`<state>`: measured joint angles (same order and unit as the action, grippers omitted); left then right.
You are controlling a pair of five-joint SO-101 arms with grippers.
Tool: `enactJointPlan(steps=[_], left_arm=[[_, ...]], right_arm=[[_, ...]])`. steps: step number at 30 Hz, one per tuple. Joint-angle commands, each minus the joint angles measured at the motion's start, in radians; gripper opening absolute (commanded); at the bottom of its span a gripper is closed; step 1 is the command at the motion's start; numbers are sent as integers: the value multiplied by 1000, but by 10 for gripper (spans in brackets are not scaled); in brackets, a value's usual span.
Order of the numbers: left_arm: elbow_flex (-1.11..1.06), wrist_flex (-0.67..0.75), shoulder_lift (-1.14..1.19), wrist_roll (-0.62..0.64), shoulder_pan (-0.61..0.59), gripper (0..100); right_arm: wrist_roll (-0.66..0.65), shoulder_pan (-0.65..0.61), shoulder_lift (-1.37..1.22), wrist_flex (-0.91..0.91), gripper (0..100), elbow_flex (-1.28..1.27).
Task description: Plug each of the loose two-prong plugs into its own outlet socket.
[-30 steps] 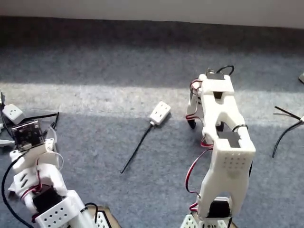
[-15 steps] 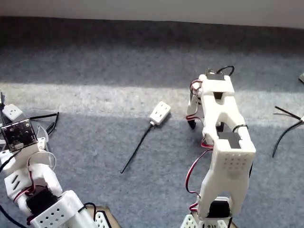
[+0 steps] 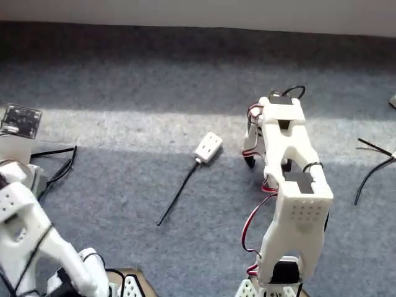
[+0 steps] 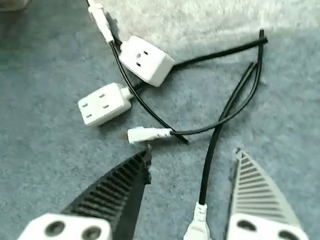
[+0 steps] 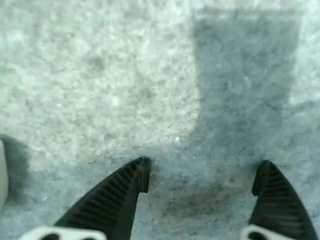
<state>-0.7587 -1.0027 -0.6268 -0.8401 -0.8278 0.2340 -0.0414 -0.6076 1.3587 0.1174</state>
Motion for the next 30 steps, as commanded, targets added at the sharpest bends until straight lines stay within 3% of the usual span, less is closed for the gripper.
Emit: enactJointPlan(steps=[1, 7, 16, 20, 25, 30], left_arm=[[262, -218, 278, -150, -56, 252], [504, -494, 535, -160, -119, 252], [634, -562, 742, -166, -220, 252], [608, -529, 742, -167, -231, 252], [460, -390, 740, -256, -283, 247], [383, -264, 722, -302, -337, 174]], right_arm=[[5, 13, 12, -25, 325, -7], [8, 13, 12, -25, 325, -7], [6, 13, 12, -25, 325, -7], [6, 13, 12, -25, 325, -7], [6, 13, 12, -25, 325, -7], [8, 13, 12, -25, 325, -7]])
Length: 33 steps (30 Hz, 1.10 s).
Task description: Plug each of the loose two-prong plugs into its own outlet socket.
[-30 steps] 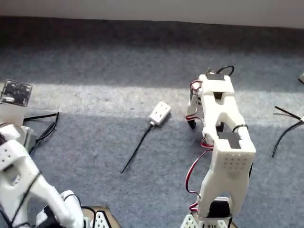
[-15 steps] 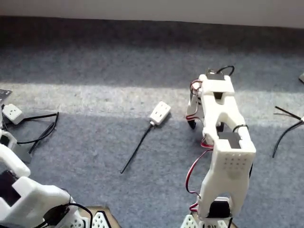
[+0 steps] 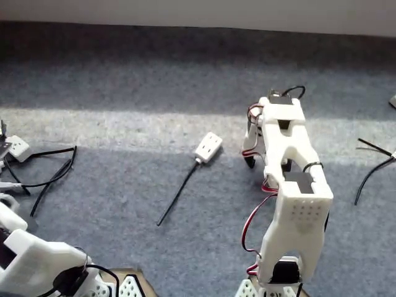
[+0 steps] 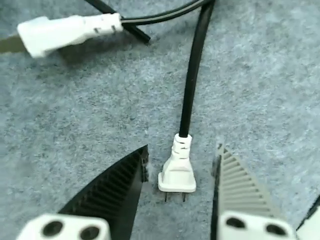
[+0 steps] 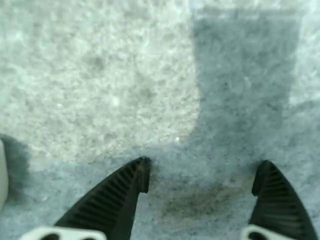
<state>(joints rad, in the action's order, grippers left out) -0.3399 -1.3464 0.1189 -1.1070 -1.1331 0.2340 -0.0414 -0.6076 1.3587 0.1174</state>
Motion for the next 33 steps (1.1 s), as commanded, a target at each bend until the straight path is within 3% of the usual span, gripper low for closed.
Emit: enactJointPlan(steps=[1, 11, 23, 33], left_arm=[[-48, 86, -35, -43, -31, 171], [-225, 91, -134, -110, -30, 171], [-222, 183, -147, -109, -59, 171], [-239, 155, -148, -110, -88, 168]], right_arm=[[8, 13, 12, -25, 325, -7], [11, 13, 12, -25, 325, -7], [8, 13, 12, -25, 325, -7], [9, 13, 12, -25, 325, -7]])
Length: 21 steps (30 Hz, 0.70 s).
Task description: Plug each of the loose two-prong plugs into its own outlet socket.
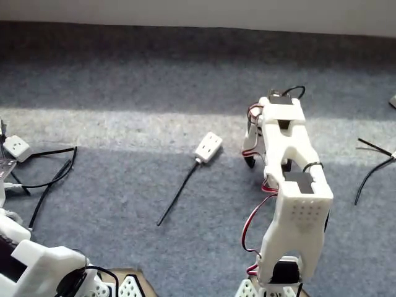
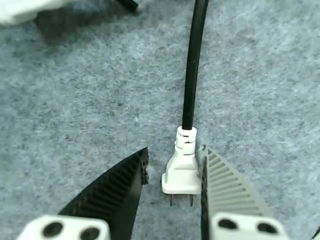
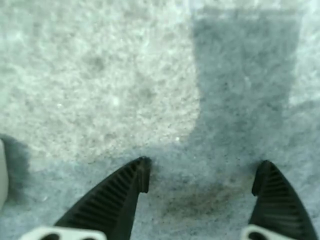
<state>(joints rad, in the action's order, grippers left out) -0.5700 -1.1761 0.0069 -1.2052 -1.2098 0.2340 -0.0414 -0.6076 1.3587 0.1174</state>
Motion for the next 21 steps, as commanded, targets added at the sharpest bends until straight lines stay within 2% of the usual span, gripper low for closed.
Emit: enactJointPlan(steps=[1, 9, 14, 21], left_arm=[[-13, -26, -41, -12, -12, 168], [-18, -72, -42, -12, -28, 168], [-18, -72, -42, -117, -58, 168], [-8, -71, -42, -126, -79, 168]], right_arm=[[9, 13, 12, -25, 325, -7], [8, 13, 12, -25, 325, -7], [6, 13, 10, -25, 325, -7], [8, 13, 10, -25, 325, -7]])
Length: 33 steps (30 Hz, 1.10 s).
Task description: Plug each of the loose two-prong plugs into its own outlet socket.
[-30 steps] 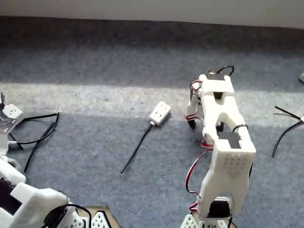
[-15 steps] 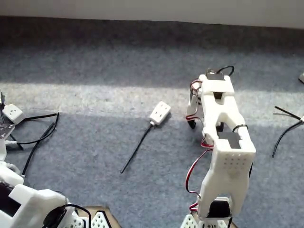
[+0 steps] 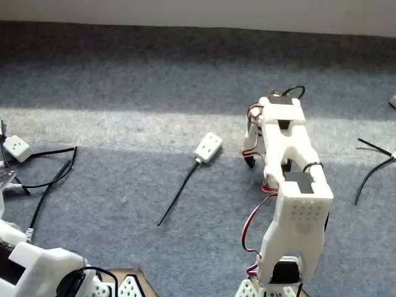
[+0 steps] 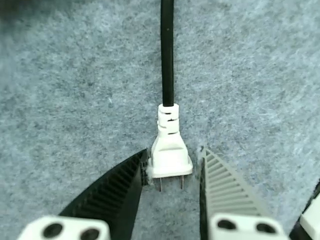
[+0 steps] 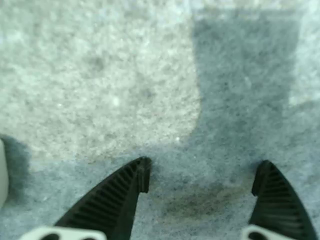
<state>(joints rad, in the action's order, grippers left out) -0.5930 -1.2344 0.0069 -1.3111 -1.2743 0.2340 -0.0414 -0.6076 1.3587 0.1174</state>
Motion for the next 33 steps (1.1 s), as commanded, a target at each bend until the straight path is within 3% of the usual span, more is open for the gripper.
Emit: enactJointPlan(steps=[1, 17, 33], left_arm=[[16, -12, -42, -20, -15, 168], [10, -12, -35, -15, 56, 168], [10, -12, -41, -18, 41, 168]], right_arm=[[9, 13, 10, -25, 325, -7], [11, 13, 10, -21, 325, -7], [9, 13, 10, -21, 325, -7]])
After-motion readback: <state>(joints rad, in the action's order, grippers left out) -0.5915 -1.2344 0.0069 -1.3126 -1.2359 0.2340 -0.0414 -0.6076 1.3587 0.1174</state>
